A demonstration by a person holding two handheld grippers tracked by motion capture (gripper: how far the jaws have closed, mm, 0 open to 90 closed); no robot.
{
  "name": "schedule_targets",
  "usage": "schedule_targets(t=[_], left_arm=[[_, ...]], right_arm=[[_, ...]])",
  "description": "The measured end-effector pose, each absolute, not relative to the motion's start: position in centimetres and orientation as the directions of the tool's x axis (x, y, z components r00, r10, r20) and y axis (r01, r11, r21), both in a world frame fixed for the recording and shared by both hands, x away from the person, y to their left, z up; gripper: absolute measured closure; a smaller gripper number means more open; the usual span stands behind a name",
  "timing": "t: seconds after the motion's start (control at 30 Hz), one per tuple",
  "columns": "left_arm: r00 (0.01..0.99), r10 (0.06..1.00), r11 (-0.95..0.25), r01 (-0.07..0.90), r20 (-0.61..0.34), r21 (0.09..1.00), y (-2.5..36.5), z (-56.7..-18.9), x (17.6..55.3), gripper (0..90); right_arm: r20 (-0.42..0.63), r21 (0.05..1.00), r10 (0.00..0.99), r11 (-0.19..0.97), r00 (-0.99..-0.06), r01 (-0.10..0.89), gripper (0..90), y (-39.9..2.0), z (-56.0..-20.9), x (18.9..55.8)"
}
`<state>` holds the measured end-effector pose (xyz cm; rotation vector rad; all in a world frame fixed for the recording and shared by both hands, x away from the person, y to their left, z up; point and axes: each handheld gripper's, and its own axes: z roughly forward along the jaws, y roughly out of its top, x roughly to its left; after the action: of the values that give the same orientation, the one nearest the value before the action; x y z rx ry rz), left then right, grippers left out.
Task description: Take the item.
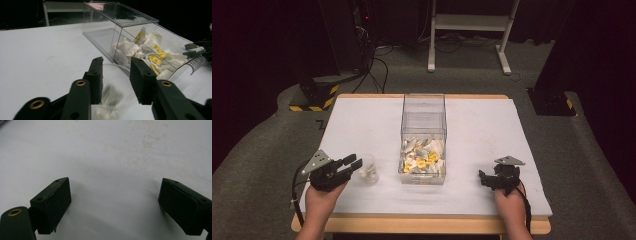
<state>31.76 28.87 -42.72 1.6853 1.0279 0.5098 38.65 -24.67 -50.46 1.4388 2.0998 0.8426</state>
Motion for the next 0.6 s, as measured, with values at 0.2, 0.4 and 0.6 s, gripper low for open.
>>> schedule_targets(t=[0.2,0.4,0.6], left_arm=[[0.5,0.854,-0.081,0.399,-0.142,0.913,29.6,-42.7,32.5,49.5],[0.465,0.874,-0.083,0.43,-0.142,0.899,30.6,-43.2,33.9,45.7],[0.432,0.891,-0.078,0.45,-0.141,0.89,31.6,-43.6,35.1,43.5]], right_arm=[[-0.028,0.704,0.936,0.268,-0.35,0.658,10.9,-24.7,-50.5,38.6],[-0.028,0.704,0.936,0.267,-0.35,0.658,10.9,-24.7,-50.5,38.6],[-0.028,0.704,0.936,0.267,-0.35,0.658,10.9,-24.7,-50.5,38.6]])
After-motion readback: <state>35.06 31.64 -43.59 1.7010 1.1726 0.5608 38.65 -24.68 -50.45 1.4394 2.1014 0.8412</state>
